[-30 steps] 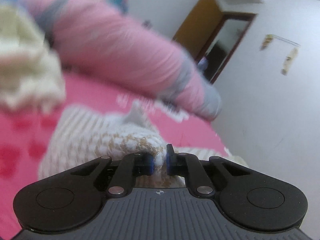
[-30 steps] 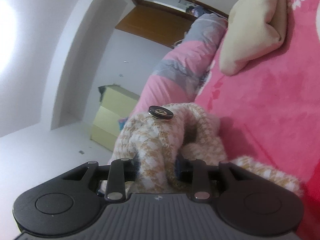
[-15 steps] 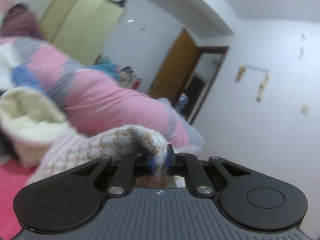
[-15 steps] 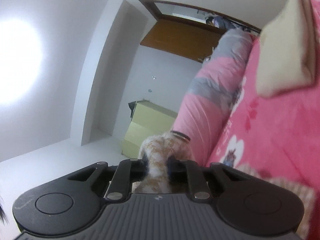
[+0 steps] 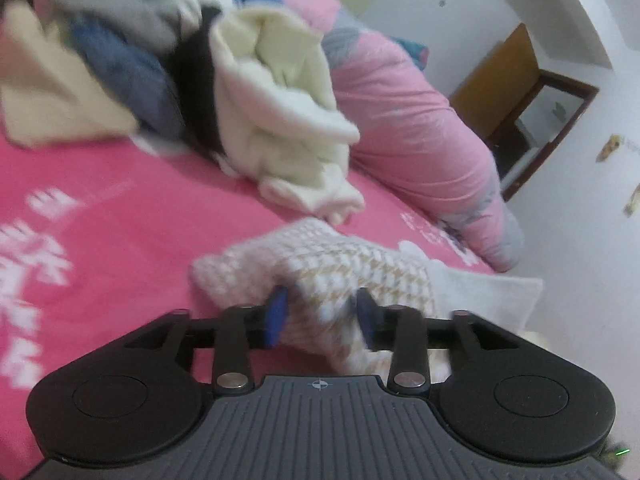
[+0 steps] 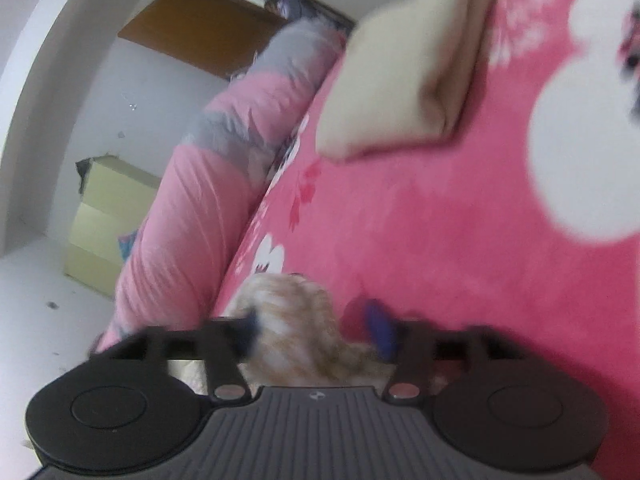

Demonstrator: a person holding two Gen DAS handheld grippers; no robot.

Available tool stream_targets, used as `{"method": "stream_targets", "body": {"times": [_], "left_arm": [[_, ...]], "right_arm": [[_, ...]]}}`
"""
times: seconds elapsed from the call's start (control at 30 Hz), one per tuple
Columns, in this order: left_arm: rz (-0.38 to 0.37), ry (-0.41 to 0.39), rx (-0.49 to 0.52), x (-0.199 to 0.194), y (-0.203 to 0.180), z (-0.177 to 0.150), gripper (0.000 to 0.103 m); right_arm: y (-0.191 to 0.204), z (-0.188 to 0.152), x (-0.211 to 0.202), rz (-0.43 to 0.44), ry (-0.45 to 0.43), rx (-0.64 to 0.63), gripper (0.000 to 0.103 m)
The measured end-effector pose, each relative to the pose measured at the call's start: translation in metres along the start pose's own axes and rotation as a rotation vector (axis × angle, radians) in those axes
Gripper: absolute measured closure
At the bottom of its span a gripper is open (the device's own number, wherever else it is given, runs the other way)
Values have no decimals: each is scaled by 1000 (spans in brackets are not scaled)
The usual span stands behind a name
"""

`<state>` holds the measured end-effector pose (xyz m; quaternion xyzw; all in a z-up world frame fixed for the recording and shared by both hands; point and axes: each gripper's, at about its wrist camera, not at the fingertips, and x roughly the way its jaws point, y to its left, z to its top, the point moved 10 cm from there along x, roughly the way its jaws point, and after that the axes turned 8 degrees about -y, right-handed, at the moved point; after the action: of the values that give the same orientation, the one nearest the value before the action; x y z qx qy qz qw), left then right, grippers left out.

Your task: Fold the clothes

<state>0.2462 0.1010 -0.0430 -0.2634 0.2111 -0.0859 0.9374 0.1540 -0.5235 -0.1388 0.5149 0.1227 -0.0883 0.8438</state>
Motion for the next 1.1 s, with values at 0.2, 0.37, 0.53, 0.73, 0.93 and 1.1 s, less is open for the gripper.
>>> {"method": "stream_targets", "body": {"times": [0.2, 0.37, 0.53, 0.73, 0.93, 1.1], "left_arm": [[-121, -48, 34, -56, -25, -5, 35], [-308, 68, -28, -65, -80, -55, 26], [-344, 215, -50, -39, -129, -103, 25], [-212, 176, 12, -16, -138, -118, 45], [-258, 45, 24, -40, -128, -107, 74], [-198, 65, 31, -36, -105, -111, 74]], "right_arm": [[37, -5, -78, 158, -83, -20, 20], [78, -65, -101, 270, 22, -104, 7], [86, -126, -95, 269, 138, -146, 7], [77, -149, -100, 271, 181, -138, 7], [73, -138, -114, 278, 147, -173, 7], [80, -140, -116, 288, 135, -194, 7]]}}
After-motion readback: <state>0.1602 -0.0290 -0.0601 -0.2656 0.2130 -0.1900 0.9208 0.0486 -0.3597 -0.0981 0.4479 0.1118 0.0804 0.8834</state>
